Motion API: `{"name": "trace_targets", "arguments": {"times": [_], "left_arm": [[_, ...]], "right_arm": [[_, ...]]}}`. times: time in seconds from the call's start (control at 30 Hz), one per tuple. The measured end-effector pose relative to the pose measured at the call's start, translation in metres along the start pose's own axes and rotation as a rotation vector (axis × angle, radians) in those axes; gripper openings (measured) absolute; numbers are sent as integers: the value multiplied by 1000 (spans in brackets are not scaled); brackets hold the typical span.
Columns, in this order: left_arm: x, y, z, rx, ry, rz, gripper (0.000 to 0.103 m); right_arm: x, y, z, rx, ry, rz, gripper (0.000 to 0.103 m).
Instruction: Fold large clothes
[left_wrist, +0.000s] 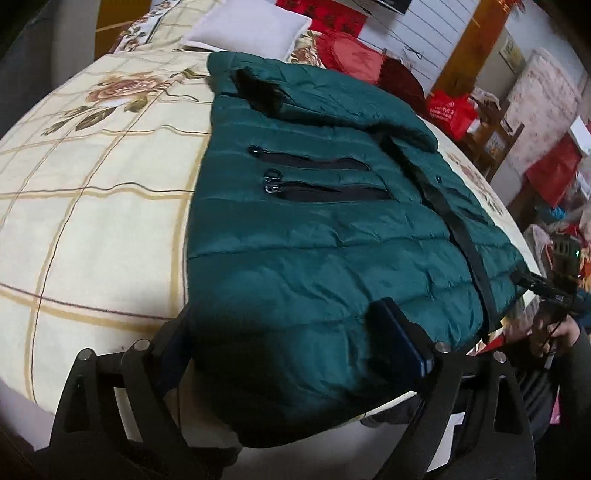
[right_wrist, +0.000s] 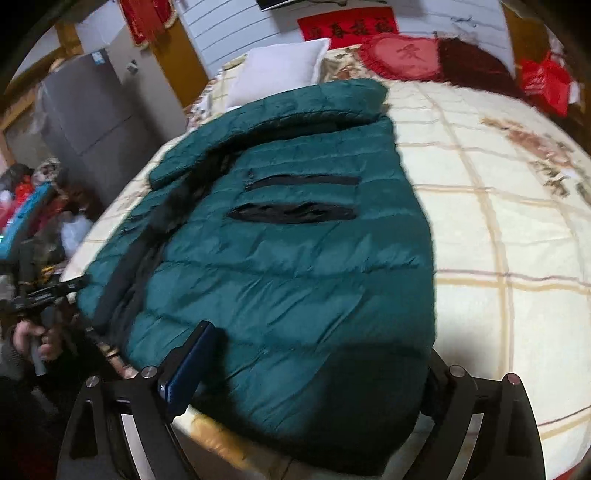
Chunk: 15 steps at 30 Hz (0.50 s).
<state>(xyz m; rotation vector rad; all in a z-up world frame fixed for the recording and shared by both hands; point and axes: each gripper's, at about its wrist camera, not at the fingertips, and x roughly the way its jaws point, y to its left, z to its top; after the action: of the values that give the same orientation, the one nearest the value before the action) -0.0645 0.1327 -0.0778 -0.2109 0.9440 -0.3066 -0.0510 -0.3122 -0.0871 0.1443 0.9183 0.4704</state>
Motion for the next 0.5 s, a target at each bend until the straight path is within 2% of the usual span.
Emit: {"name": "trace_targets", "arguments": {"times": [0.07,0.17,0.27,0.37,0.47,0.5], "left_arm": [[1,0,2,0,7,-31,92],[7,7,14,20,11,-33,92],[10,12,22,-16,29,-61,92],[1,6,11,-21,86,-183,92],[-7,-4,-3,19,135,-244,92],[-7,-6,-4,28,136,-244,92]], "right_arm": [[-2,-2,-2,8,-2,24,94],[1,-5,2,24,-15,43,93],[6,-10,11,42,-30,71,93],[6,-12,12,63,-40,89,93],[1,-10,7,53,-37,91,93],[1,-9,7,51,-39,86,93]]}}
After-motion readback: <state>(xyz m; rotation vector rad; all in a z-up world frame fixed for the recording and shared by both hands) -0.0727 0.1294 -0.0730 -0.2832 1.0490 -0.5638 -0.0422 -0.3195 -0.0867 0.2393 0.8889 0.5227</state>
